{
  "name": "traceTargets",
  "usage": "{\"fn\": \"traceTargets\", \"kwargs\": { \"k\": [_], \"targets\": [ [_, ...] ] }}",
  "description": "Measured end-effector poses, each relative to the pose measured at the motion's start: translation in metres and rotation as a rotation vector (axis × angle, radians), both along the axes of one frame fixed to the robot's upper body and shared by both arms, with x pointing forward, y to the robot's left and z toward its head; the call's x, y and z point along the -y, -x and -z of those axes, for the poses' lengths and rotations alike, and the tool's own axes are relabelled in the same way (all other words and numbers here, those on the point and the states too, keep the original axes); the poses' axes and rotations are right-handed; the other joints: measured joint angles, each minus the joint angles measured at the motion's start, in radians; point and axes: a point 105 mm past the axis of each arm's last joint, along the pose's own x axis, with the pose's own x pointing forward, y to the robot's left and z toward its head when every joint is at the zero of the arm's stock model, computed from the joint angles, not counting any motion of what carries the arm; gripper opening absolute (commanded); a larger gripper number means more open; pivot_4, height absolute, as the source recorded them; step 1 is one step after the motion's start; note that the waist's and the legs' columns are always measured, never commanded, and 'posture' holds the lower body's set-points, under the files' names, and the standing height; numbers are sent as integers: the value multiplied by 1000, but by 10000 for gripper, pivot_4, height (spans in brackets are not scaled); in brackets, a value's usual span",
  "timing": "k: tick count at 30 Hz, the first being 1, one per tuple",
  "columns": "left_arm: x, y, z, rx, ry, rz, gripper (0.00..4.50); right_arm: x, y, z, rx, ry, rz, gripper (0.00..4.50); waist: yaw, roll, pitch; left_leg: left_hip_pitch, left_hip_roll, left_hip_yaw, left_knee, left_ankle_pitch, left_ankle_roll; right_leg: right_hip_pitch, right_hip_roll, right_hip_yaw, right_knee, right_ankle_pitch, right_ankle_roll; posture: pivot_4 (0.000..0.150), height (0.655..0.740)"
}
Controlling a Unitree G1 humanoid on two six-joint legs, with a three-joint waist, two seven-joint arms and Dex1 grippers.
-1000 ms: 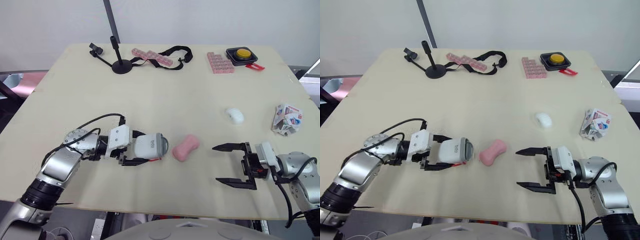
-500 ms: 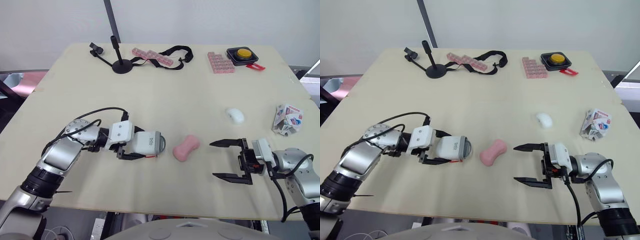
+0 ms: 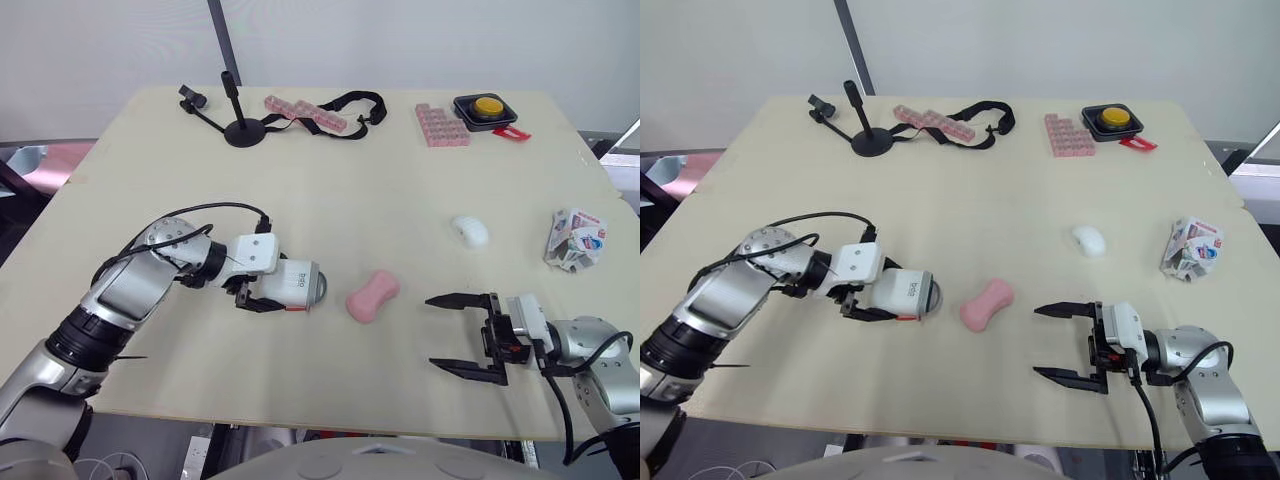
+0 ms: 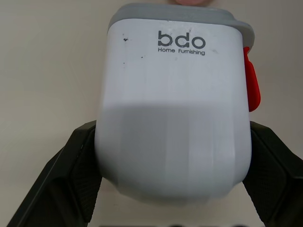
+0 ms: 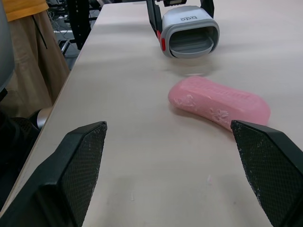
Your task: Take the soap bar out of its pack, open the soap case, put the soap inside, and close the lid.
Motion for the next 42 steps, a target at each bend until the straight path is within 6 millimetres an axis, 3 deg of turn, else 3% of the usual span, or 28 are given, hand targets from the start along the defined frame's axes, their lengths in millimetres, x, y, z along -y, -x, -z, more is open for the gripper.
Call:
{"fn": "traceTargets", "kwargs": {
  "k": [7,21,42],
  "targets": [
    [-2,2,-4,-12,-119,41,34939,-9,-3,1,4,-4,-8,44661,-2,0,0,0,0,0,-1,0,0,-1,0,0,0,-1,-1,1500,7395],
    [3,2,-14,-8,-155,63,34939,-11,-5,0,11,-3,-12,44661,0,0,0,-2,-1,0,-1,0,0,-1,-1,-1,0,-1,-1,1500,7395],
    [-19,6,-11,-39,-242,46,34939,-11,-7,2,5,1,-29,44661,0,0,0,-3,-1,0,0,0,1,-2,-1,-2,0,-1,-1,1500,7395]
  ]
}}
